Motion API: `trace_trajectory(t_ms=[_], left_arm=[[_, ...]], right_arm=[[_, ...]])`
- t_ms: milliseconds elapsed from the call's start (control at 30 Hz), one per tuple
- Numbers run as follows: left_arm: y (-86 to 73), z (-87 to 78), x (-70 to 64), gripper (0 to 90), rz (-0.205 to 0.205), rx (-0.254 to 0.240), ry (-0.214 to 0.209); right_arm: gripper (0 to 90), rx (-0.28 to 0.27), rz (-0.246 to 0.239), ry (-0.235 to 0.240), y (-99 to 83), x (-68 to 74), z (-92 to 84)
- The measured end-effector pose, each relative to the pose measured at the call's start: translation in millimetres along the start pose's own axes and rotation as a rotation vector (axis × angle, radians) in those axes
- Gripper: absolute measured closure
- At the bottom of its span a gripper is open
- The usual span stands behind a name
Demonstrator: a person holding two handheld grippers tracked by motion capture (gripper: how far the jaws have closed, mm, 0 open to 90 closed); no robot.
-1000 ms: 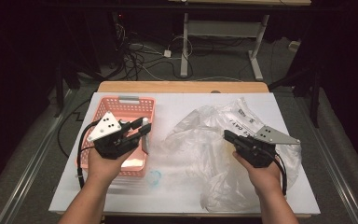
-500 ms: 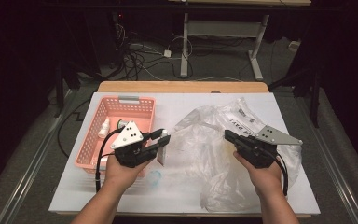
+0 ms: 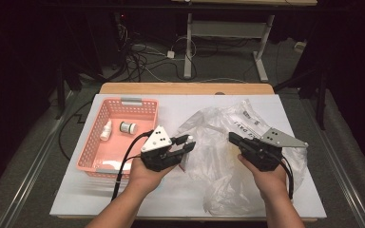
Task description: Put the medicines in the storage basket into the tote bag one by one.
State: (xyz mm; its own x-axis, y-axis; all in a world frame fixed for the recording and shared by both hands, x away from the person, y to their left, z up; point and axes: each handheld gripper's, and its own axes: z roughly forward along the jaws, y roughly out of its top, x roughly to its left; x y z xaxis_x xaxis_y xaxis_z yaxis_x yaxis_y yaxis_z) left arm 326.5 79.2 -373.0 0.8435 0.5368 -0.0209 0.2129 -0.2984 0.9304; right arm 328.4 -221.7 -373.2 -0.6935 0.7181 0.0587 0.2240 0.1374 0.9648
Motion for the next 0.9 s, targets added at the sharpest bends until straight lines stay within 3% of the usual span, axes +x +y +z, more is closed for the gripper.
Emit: trace_trajectory(t_ms=[433,633,900], left_arm=[[-10.6,55.0,-7.5,67.0,0.014,0.053,0.002],[-11.2,72.6,-0.4,67.0,-0.013,0.047,-0.008],[-3.5,93.0,-1.5,67.0,0.022,0.015,0.0]], right_arm=[[90.0,-0.018,0.01,0.003,2.9,0.1,-2.7],[90.0,-0.033,0.01,0.009,6.0,0.6,-5.6],[90.0,-0.045,0.009,0.011,7.6,-0.4,-6.4]])
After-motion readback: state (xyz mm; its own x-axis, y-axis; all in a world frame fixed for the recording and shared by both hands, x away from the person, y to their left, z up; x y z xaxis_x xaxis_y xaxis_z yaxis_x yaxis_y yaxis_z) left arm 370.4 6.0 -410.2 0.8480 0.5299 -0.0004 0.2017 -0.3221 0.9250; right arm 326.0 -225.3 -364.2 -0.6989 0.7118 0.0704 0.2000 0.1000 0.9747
